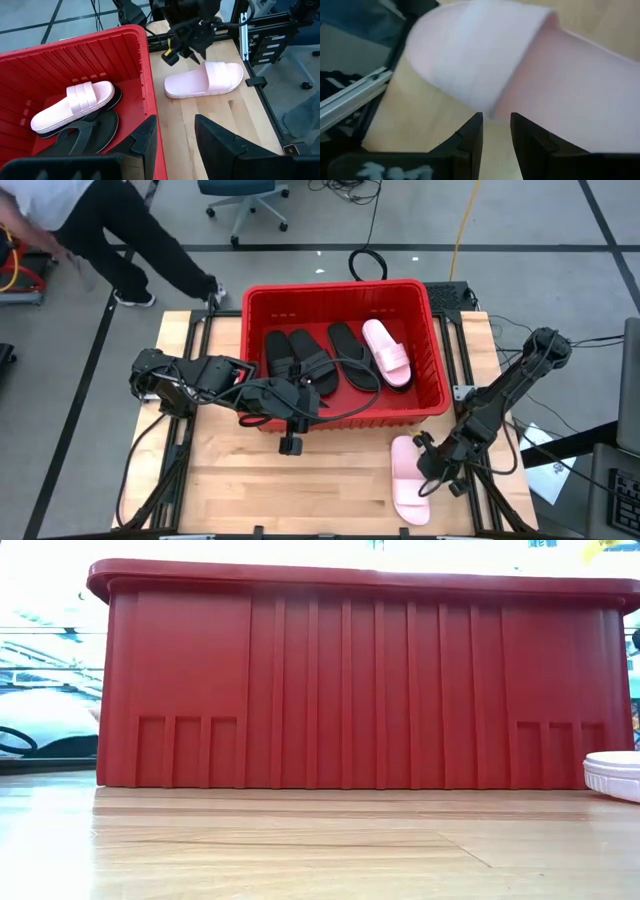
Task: Pick and place slides into bin
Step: Put the pink slide into the red container
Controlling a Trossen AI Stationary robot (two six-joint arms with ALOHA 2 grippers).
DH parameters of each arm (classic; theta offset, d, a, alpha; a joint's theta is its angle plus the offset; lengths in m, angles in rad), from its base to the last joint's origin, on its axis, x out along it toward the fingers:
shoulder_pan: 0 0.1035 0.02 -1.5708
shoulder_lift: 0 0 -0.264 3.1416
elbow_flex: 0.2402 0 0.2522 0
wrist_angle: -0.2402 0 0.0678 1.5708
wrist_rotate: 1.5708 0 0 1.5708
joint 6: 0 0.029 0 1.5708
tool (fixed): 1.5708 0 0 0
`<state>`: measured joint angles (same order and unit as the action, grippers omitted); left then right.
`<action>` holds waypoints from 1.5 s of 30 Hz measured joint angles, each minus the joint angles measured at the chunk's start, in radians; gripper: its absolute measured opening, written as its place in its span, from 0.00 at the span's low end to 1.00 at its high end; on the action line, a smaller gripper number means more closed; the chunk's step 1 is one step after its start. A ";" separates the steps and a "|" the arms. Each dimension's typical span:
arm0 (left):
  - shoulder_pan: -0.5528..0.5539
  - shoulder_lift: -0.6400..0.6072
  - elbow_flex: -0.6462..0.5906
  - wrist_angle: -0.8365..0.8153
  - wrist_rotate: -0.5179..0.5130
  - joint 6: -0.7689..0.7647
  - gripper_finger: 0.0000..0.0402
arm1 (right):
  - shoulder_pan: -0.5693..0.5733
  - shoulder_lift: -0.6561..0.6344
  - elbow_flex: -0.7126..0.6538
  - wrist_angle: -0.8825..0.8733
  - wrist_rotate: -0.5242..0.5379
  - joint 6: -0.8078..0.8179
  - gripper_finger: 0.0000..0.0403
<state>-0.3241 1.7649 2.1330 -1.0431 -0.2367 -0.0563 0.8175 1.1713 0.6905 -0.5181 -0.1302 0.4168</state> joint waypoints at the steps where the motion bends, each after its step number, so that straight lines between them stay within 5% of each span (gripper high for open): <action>1: 0.000 0.000 0.000 0.000 0.000 0.000 0.32 | 0.000 0.000 -0.010 0.007 0.002 0.009 0.22; 11: 0.000 0.000 0.000 0.000 0.001 -0.007 0.32 | 0.000 0.000 -0.097 0.252 -0.026 0.017 0.22; 25: 0.000 0.000 0.000 0.000 0.004 -0.009 0.32 | 0.003 0.041 -0.102 0.294 -0.056 0.125 0.22; 33: 0.000 0.000 0.000 0.000 0.008 -0.008 0.32 | 0.009 0.104 -0.159 0.567 -0.107 0.170 0.22; 41: 0.000 0.000 0.000 -0.001 0.015 -0.007 0.32 | 0.009 0.106 -0.160 0.627 -0.103 0.316 0.02; 45: 0.000 0.000 0.000 -0.001 0.016 -0.007 0.32 | 0.009 0.106 -0.160 0.628 -0.095 0.355 0.02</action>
<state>-0.3241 1.7649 2.1330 -1.0443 -0.2211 -0.0634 0.8268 1.2774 0.5308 0.1097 -0.2255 0.7720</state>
